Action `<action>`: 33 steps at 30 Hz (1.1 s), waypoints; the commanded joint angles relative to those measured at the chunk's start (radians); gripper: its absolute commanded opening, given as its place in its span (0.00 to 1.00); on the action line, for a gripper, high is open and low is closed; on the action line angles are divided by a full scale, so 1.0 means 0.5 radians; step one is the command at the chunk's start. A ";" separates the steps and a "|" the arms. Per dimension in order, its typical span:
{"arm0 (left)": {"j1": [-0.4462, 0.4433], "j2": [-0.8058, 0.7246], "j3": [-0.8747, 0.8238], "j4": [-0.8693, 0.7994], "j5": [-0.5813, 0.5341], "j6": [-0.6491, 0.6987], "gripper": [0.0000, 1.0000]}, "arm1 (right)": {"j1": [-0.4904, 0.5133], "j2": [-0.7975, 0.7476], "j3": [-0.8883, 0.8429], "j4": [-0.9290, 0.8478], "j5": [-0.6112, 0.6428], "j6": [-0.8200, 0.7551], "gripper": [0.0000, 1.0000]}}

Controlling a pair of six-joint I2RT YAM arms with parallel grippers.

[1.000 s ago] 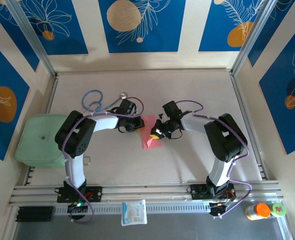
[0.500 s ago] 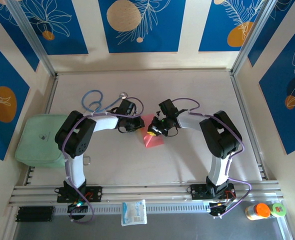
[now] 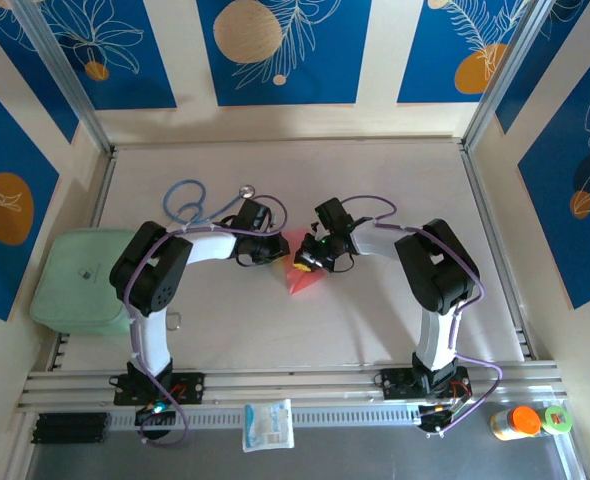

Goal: Fold a paper plane with a square sheet of paper (pick it up from the middle)
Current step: Fold the triangle a second time at the center of the table.

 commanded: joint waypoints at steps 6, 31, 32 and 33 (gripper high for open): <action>0.014 0.054 -0.033 -0.024 0.063 -0.032 0.14 | 0.015 0.021 0.058 -0.151 -0.001 -0.063 0.01; 0.015 0.063 -0.028 -0.019 0.085 -0.040 0.16 | 0.030 0.092 0.127 -0.273 0.030 -0.100 0.01; 0.014 0.064 -0.030 -0.019 0.087 -0.039 0.16 | 0.030 0.095 0.126 -0.274 0.032 -0.099 0.01; 0.014 0.063 -0.030 -0.019 0.087 -0.039 0.16 | 0.030 0.098 0.127 -0.274 0.033 -0.099 0.01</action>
